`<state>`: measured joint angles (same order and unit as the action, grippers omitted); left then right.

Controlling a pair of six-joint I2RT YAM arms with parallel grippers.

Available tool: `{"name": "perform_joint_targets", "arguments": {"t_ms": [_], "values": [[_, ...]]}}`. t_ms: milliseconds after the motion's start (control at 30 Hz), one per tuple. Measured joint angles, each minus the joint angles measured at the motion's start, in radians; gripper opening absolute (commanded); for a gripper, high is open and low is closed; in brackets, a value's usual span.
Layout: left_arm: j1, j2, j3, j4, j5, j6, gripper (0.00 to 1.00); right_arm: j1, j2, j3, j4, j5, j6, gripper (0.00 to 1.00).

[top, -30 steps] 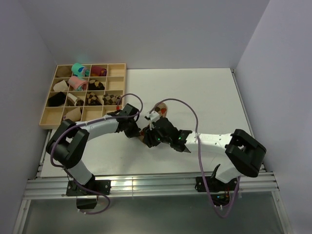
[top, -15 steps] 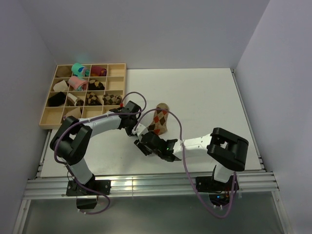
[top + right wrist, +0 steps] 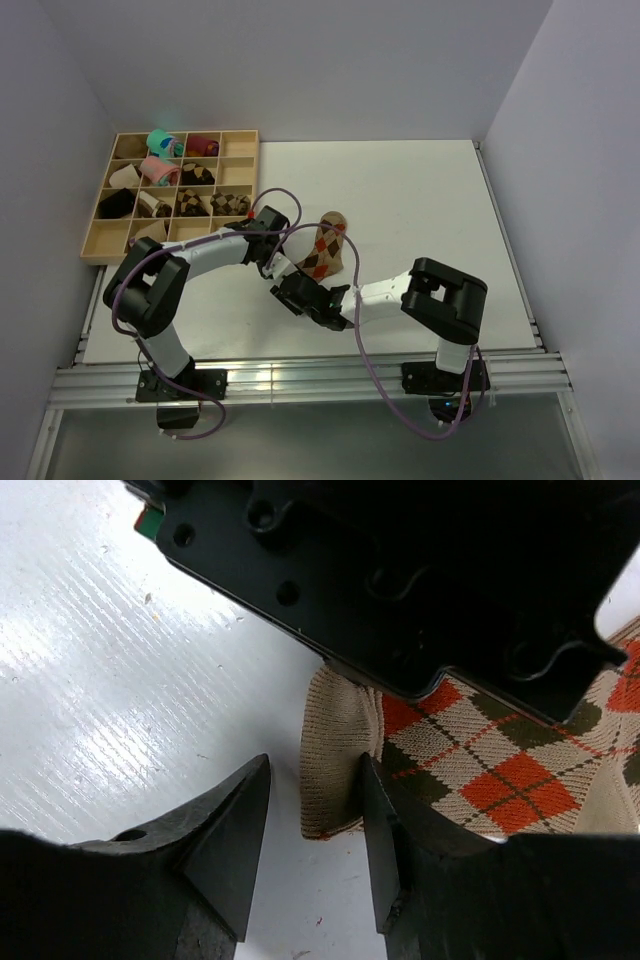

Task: Roll the socks
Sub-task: Roll the sock at the center of the board.

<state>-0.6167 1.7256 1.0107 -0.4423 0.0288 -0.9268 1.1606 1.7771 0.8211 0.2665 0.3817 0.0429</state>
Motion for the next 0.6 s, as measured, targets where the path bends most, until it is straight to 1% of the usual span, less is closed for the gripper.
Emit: {"name": "perform_joint_targets", "arguments": {"t_ms": [67, 167, 200, 300, 333, 367, 433, 467, 533, 567, 600], "values": [[0.002, 0.0, 0.0, 0.0, 0.003, 0.002, 0.0, 0.0, 0.006, 0.004, -0.002, 0.008, 0.003, 0.47], [0.006, 0.0, 0.0, 0.0, 0.008, 0.003, 0.0, 0.0, 0.011, 0.005, -0.003, 0.023, 0.019, 0.39], [0.007, 0.0, 0.0, 0.0, 0.01, 0.003, 0.0, 0.0, 0.013, 0.005, -0.003, 0.029, 0.023, 0.31], [0.013, 0.0, 0.0, 0.0, 0.014, 0.006, 0.01, 0.0, 0.013, 0.005, -0.003, 0.049, 0.045, 0.15], [0.014, 0.0, 0.0, 0.0, 0.016, 0.006, 0.0, 0.0, 0.013, 0.005, -0.002, 0.053, 0.051, 0.05], [0.018, 0.0, 0.0, -0.001, 0.018, 0.006, 0.04, 0.0, 0.013, 0.005, -0.002, 0.053, 0.058, 0.01], [0.023, 0.0, 0.0, -0.003, 0.021, 0.006, 0.12, 0.0, 0.013, 0.004, 0.0, 0.052, 0.072, 0.0], [0.027, 0.0, 0.0, -0.005, 0.022, 0.005, 0.23, 0.0, 0.013, 0.004, 0.002, 0.048, 0.078, 0.0], [0.033, -0.004, -0.001, -0.011, 0.022, 0.001, 0.37, -0.003, 0.012, 0.002, 0.006, 0.036, 0.091, 0.0], [0.038, -0.011, -0.009, -0.01, 0.02, -0.004, 0.51, -0.006, 0.01, 0.001, 0.008, 0.027, 0.097, 0.0], [0.044, -0.022, -0.018, -0.011, 0.018, -0.008, 0.57, -0.011, 0.006, -0.003, 0.01, 0.013, 0.103, 0.0]]}}
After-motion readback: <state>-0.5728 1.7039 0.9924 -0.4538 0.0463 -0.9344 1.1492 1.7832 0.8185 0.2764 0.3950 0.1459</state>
